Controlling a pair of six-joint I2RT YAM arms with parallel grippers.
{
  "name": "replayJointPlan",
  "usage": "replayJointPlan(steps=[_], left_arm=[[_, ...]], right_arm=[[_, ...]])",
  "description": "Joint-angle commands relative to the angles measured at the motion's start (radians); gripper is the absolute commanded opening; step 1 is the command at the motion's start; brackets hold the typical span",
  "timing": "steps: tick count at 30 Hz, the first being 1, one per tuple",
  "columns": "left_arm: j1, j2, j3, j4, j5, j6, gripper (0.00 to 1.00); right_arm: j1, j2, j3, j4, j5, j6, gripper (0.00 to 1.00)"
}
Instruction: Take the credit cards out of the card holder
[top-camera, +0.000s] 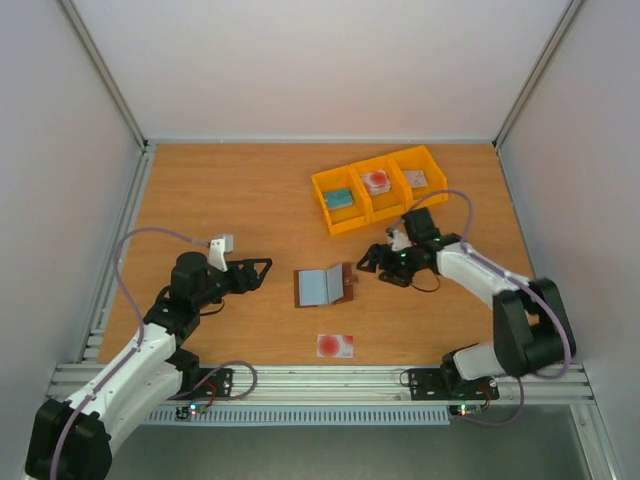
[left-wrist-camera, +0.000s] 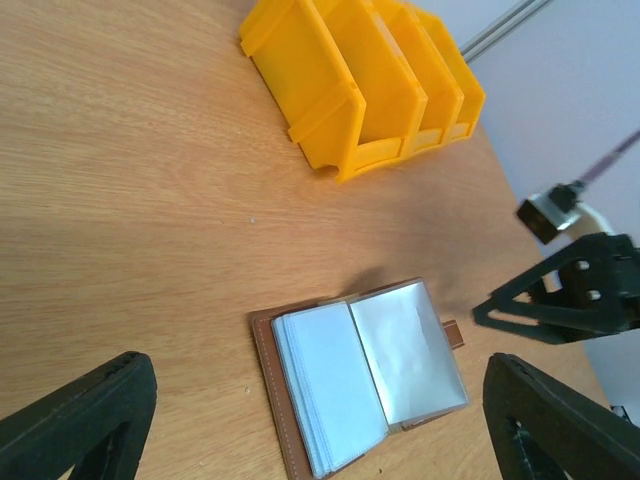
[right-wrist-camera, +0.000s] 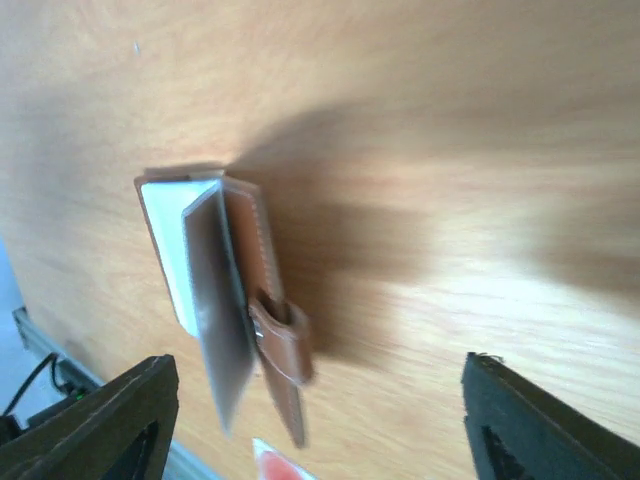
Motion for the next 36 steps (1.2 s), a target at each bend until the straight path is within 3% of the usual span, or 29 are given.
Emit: replayJointPlan(steps=[1, 2, 3, 5, 8, 13, 17, 23, 25, 28, 31, 36], left_arm=[[0.013, -0.019, 0.025, 0.034, -0.023, 0.022, 0.91], [0.017, -0.022, 0.026, 0.039, -0.029, 0.023, 0.91], [0.023, -0.025, 0.027, 0.047, -0.036, 0.026, 0.92], [0.040, -0.036, 0.037, 0.067, -0.057, 0.051, 0.98], [0.083, -0.070, 0.071, 0.098, -0.111, 0.174, 0.99], [0.157, -0.097, 0.129, 0.091, -0.332, 0.455, 0.99], [0.199, -0.074, 0.066, 0.258, -0.508, 0.634, 0.99], [0.235, -0.035, -0.003, 0.285, -0.413, 0.708, 0.99], [0.235, -0.010, -0.012, 0.285, -0.446, 0.690, 0.99], [0.237, 0.038, -0.024, 0.333, -0.608, 0.591, 0.99], [0.241, 0.098, -0.013, 0.331, -0.597, 0.593, 0.99], [0.263, 0.294, -0.015, 0.493, -0.519, 0.668, 0.99]], right_arm=[[-0.138, -0.200, -0.058, -0.091, 0.129, 0.012, 0.87], [-0.184, -0.267, -0.062, -0.095, 0.155, -0.003, 0.96], [-0.213, -0.313, -0.060, -0.099, 0.188, -0.018, 0.98], [-0.246, -0.398, -0.043, -0.104, 0.292, -0.060, 0.98], [-0.256, -0.538, -0.035, -0.072, 0.513, -0.140, 0.99], [-0.257, -0.746, -0.133, 0.160, 0.769, -0.322, 0.98], [-0.257, -0.801, -0.280, 0.414, 0.909, -0.454, 0.99], [-0.265, -0.714, -0.443, 0.723, 0.881, -0.522, 0.99], [-0.276, -0.633, -0.478, 0.838, 0.834, -0.529, 0.98], [-0.304, -0.501, -0.512, 1.028, 0.816, -0.515, 0.99], [-0.386, -0.352, -0.535, 1.177, 0.733, -0.463, 0.98], [-0.409, -0.181, -0.547, 1.339, 0.651, -0.475, 0.99]])
